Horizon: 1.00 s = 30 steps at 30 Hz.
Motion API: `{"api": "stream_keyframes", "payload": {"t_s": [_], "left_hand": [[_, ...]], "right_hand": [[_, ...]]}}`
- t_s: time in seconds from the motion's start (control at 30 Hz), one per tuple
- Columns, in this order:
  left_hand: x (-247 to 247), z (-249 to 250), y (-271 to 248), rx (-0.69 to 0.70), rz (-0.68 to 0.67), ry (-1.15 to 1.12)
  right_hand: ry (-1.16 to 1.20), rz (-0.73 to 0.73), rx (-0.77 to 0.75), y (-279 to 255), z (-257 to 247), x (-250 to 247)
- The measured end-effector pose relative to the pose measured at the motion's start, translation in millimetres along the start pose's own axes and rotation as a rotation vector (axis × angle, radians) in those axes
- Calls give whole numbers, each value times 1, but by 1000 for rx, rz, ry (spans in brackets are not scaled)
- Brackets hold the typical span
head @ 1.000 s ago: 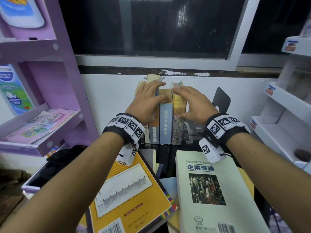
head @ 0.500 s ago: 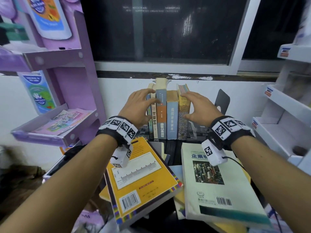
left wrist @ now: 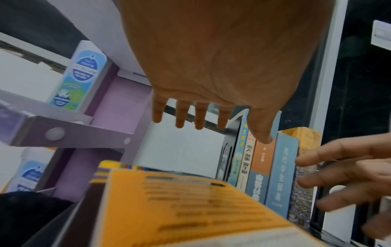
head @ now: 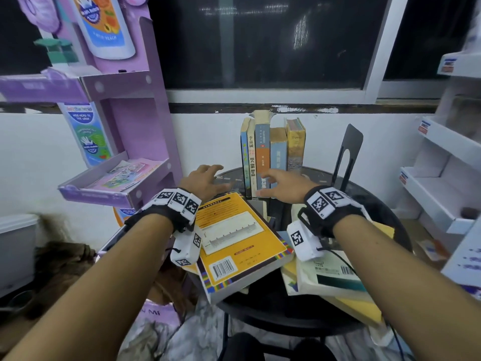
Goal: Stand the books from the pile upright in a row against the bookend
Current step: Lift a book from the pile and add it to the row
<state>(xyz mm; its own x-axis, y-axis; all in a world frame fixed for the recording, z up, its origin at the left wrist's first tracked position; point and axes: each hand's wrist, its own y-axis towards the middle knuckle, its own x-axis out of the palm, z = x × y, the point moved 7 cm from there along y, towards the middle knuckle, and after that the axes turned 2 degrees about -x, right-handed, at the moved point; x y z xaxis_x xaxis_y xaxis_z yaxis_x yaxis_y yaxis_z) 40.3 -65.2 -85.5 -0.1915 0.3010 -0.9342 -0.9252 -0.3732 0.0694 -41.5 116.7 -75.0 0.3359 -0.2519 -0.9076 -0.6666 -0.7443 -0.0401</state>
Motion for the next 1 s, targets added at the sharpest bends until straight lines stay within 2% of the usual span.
{"api": "stream_keyframes", "payload": {"t_s": [0.27,0.33,0.73,1.0], "left_hand": [[36,-56,-30,-259,-261,-84],[42,-67,-37,-320,-287,-114],[50,-76,-43,-450,-272,-284],[42,-85,-39,-456,-203,-292]], "right_hand": [[-79,-219,46,-3,-11,42],[-80,-257,66,-3,-11,48],[-66,-355,73,1,-6,63],[-95,-343,72,1,-8,67]]}}
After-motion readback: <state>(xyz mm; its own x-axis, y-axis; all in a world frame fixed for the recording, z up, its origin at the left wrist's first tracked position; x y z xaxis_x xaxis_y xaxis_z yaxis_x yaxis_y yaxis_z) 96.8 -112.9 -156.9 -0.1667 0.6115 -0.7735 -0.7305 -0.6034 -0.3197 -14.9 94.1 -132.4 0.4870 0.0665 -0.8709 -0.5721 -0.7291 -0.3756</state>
